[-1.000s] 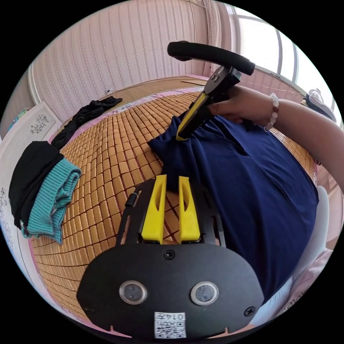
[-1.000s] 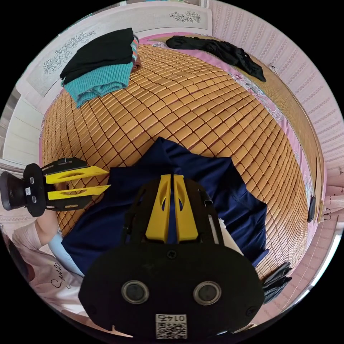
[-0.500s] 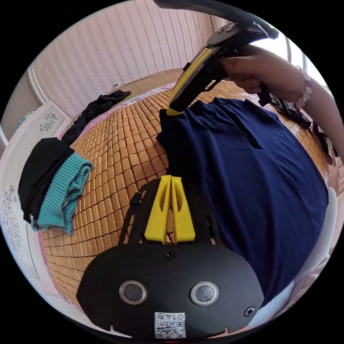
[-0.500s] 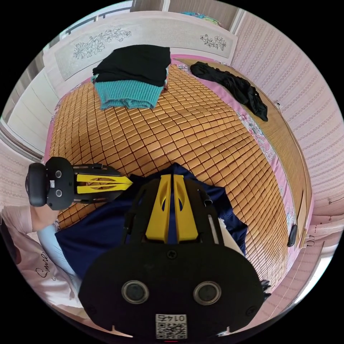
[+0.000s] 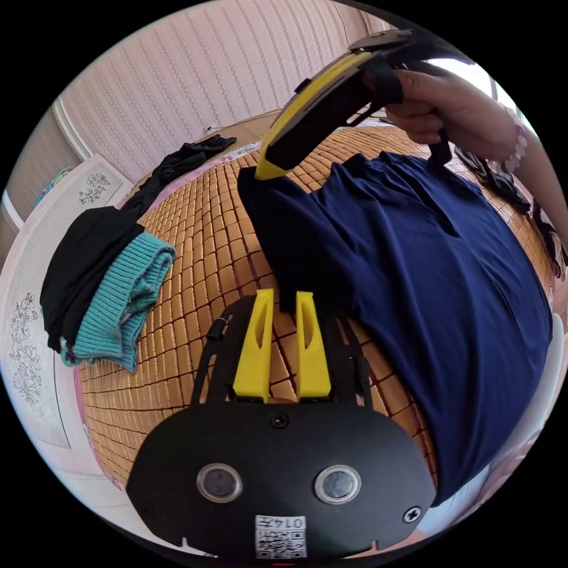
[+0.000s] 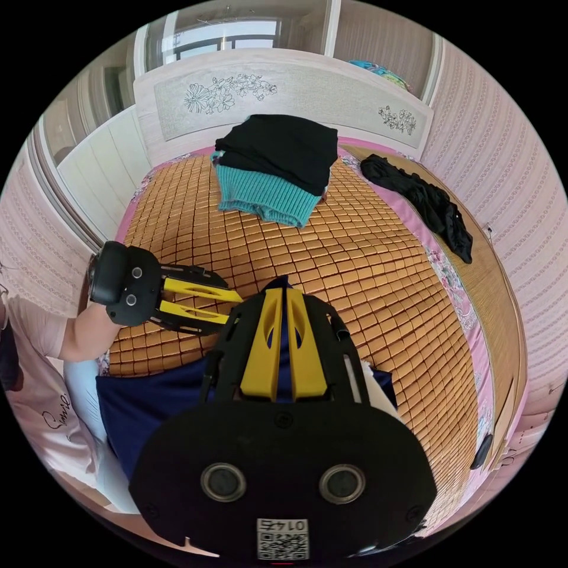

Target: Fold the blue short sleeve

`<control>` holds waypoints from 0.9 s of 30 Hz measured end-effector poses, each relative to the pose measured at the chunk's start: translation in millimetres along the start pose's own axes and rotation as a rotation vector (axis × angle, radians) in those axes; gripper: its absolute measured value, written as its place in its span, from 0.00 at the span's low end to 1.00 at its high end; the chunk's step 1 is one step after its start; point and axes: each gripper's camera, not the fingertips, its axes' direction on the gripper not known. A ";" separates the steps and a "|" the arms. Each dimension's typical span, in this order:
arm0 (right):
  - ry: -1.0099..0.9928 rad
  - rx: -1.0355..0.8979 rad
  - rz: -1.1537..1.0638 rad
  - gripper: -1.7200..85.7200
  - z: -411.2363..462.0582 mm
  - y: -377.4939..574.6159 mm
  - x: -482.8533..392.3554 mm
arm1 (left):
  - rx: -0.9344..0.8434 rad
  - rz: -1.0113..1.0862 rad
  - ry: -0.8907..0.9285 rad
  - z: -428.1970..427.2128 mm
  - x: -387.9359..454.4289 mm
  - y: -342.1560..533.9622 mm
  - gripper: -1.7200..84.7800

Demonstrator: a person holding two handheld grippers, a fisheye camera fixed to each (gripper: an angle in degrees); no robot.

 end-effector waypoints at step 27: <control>0.022 -0.101 0.073 0.11 98.4 -43.4 -1.8 | -0.060 0.236 0.077 -43.3 -11.8 26.4 0.01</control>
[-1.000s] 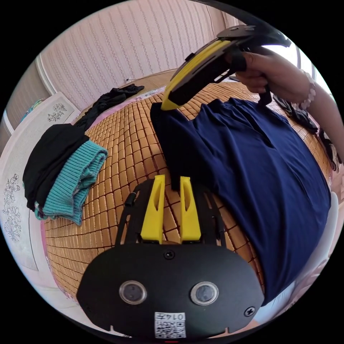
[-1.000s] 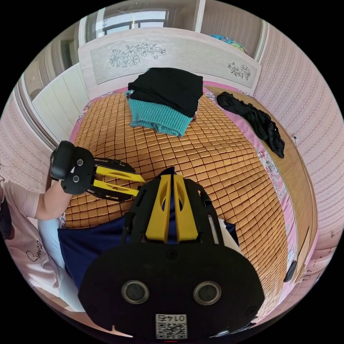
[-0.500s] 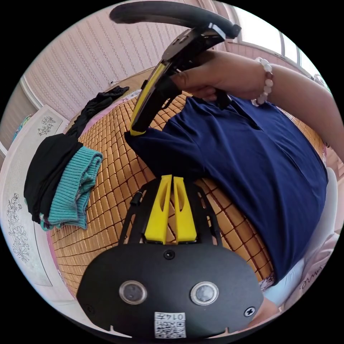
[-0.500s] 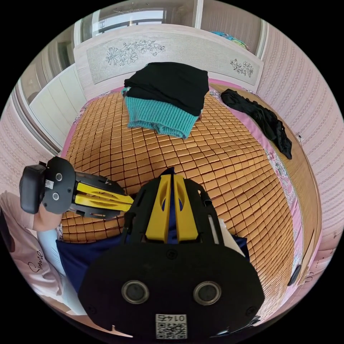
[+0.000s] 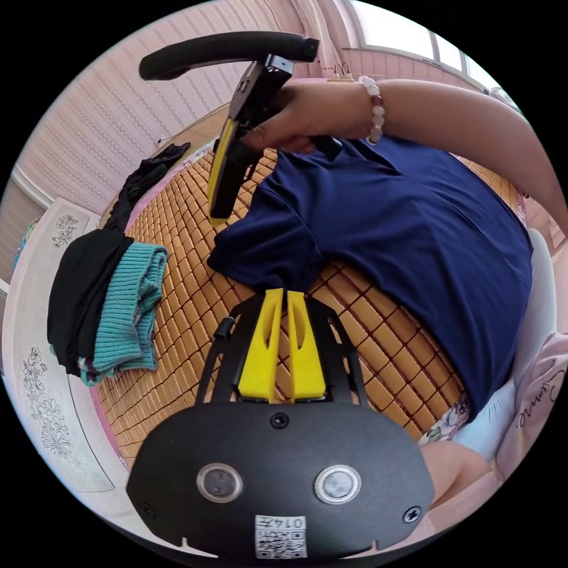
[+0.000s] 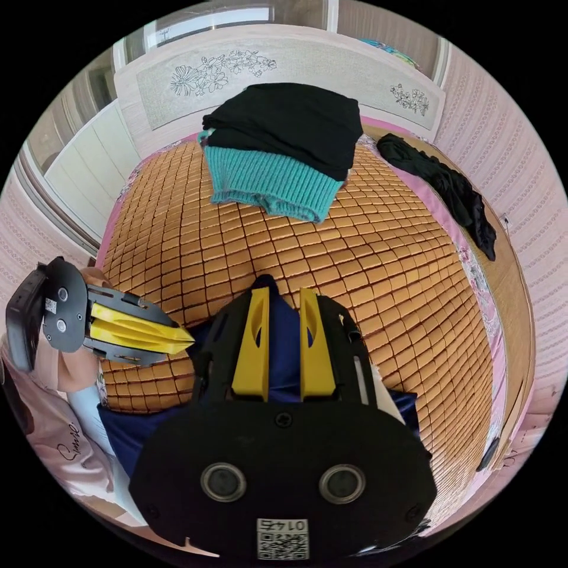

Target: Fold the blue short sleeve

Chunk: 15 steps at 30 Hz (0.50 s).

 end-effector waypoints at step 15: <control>0.165 -0.142 0.190 0.04 41.8 21.4 38.8 | -0.056 -0.059 -0.065 -10.5 -8.5 6.5 0.01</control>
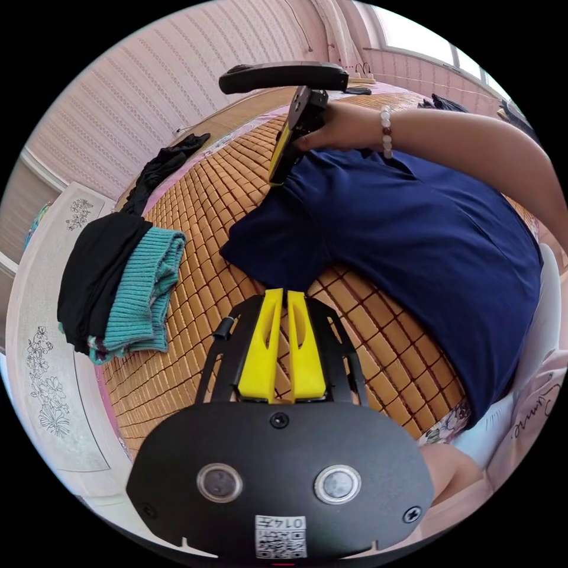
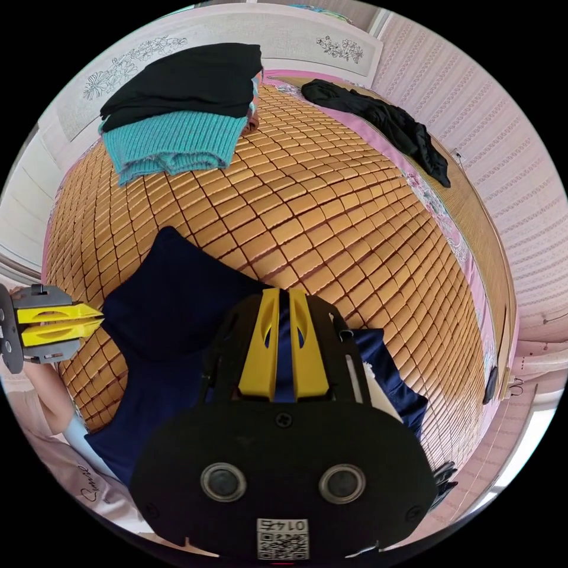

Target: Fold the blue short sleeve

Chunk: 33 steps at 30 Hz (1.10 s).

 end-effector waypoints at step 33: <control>-0.186 0.172 -0.159 0.01 -46.3 -4.9 -71.9 | 0.033 0.027 0.085 19.3 -7.7 -7.4 0.01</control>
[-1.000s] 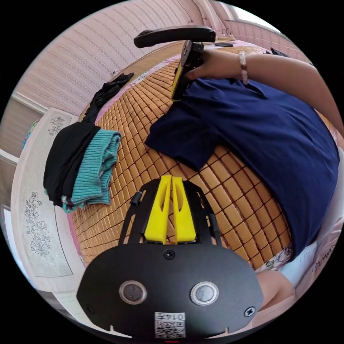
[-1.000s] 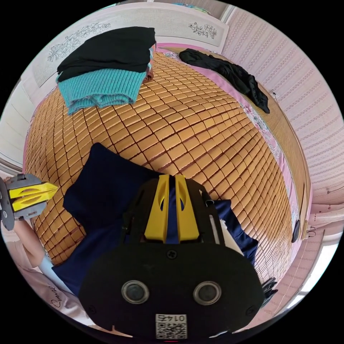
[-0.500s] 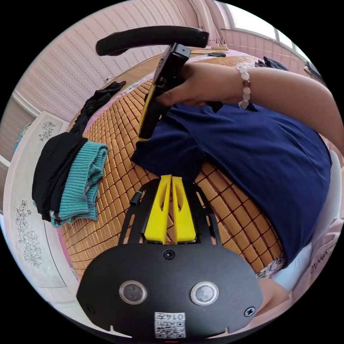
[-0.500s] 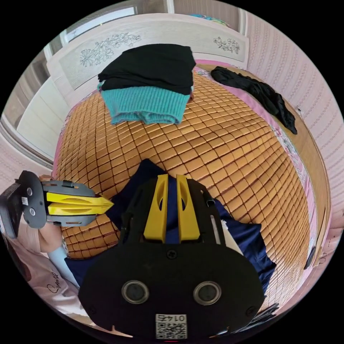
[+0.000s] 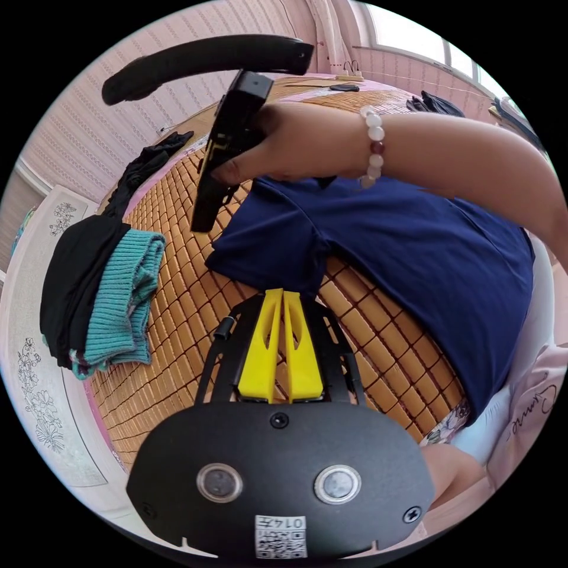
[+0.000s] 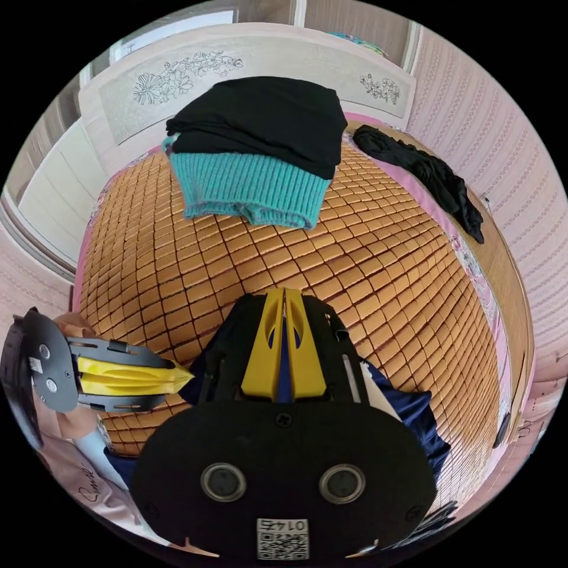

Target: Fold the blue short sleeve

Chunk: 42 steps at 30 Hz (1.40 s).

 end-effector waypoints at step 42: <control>-0.195 0.083 0.036 0.02 -124.0 238.4 15.2 | -0.056 0.063 -0.079 33.4 66.5 -46.4 0.01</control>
